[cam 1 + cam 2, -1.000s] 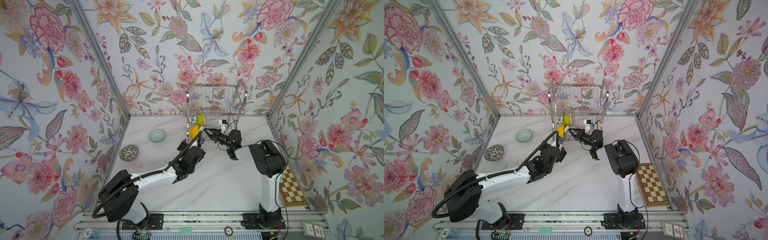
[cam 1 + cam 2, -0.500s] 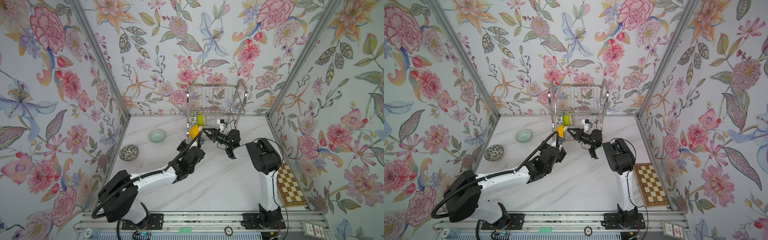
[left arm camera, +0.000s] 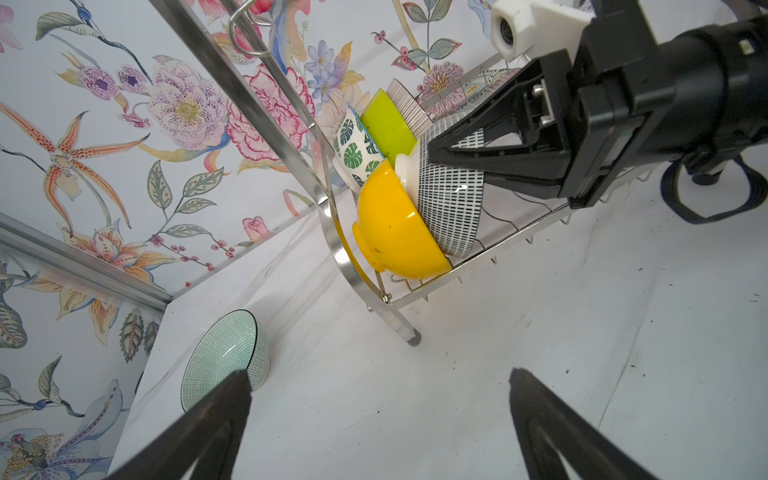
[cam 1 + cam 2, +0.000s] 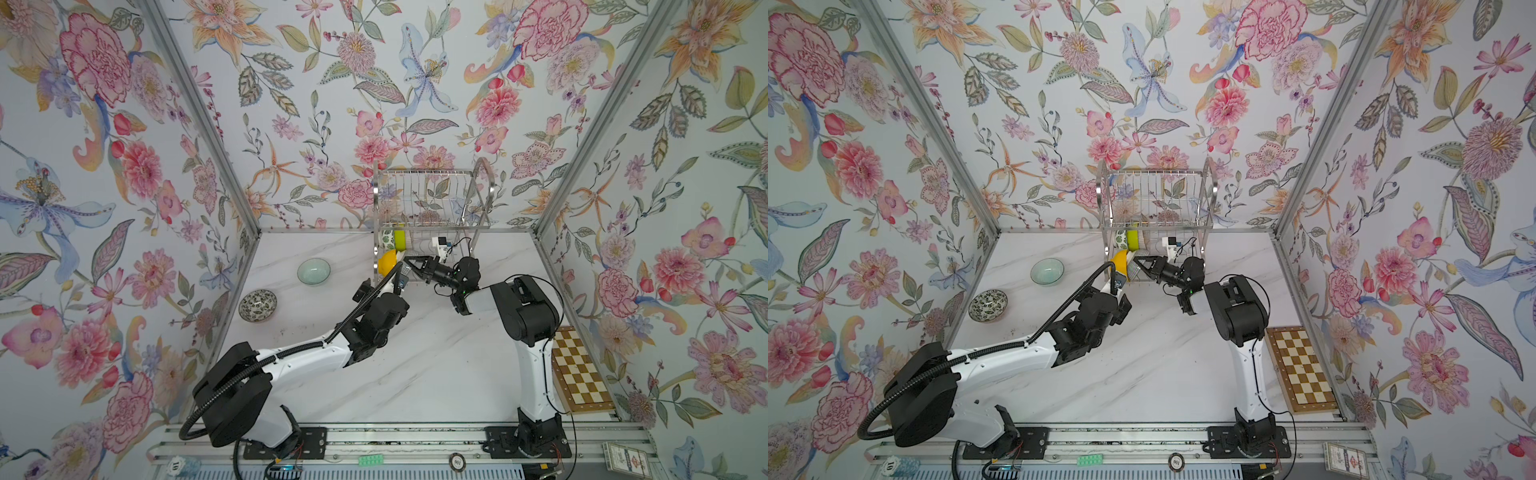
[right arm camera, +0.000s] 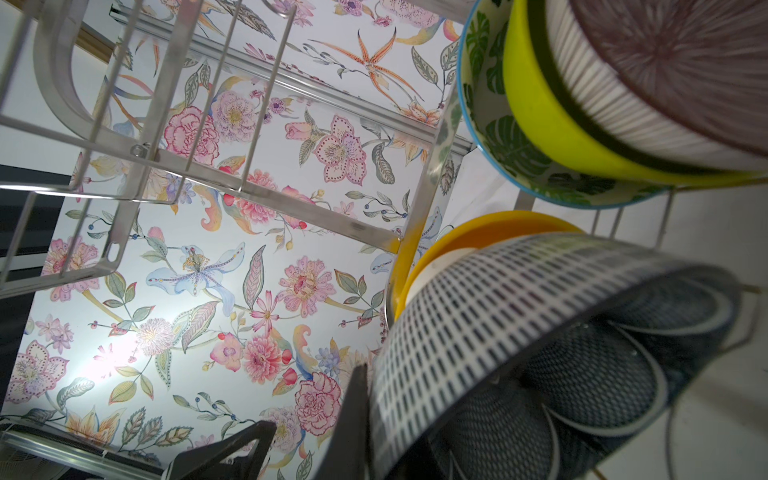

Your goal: Load the bowls into the dish rack

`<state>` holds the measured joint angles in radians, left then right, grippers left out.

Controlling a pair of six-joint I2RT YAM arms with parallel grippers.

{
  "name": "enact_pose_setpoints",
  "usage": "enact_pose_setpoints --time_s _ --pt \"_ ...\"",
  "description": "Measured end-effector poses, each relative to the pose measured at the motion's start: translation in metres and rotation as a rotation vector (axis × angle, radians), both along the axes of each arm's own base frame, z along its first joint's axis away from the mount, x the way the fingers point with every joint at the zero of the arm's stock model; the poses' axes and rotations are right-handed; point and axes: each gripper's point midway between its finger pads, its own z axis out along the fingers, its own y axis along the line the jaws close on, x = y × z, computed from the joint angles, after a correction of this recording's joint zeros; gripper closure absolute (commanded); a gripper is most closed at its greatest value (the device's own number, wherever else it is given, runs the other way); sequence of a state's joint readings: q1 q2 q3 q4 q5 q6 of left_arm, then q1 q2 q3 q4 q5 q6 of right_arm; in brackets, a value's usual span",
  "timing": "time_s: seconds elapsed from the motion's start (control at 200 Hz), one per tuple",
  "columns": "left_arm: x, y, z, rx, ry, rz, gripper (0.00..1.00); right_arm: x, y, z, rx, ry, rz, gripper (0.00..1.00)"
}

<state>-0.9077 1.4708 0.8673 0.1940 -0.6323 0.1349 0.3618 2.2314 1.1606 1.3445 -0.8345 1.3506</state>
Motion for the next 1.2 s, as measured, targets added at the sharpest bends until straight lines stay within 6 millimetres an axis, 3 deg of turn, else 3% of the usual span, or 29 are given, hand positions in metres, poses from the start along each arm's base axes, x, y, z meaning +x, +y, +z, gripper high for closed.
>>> enact_pose_setpoints --time_s 0.846,1.201 --pt "-0.004 0.006 0.002 0.001 0.009 0.006 0.01 0.002 0.000 -0.006 -0.005 -0.005 0.080 1.00" --pt "-0.005 0.006 0.001 -0.001 0.014 0.009 0.01 0.008 0.002 -0.014 -0.103 -0.017 0.072 0.97"
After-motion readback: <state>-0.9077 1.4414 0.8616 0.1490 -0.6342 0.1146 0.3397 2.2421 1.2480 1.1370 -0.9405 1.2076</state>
